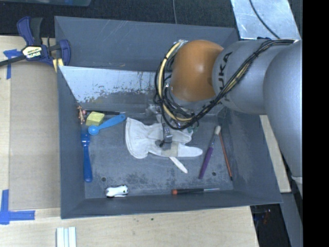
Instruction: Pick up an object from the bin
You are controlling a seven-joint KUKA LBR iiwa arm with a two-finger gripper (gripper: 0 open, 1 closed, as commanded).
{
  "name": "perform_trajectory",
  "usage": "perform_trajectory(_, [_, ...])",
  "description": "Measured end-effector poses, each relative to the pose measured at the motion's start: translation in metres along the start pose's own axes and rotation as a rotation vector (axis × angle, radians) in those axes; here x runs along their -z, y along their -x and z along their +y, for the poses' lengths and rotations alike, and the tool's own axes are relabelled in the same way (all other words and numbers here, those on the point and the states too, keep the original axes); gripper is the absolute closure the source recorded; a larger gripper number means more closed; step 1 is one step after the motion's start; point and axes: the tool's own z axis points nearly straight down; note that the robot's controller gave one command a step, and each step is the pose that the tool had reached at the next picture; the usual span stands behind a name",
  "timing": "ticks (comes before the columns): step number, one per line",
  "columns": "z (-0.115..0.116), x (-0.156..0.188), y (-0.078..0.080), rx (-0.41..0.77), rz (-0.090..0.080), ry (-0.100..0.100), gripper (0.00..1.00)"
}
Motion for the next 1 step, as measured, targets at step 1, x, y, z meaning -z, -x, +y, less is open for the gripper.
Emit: perform_trajectory(1, [-0.0003, 0.03, -0.0077, -0.068, -0.001, 0.0, 0.0])
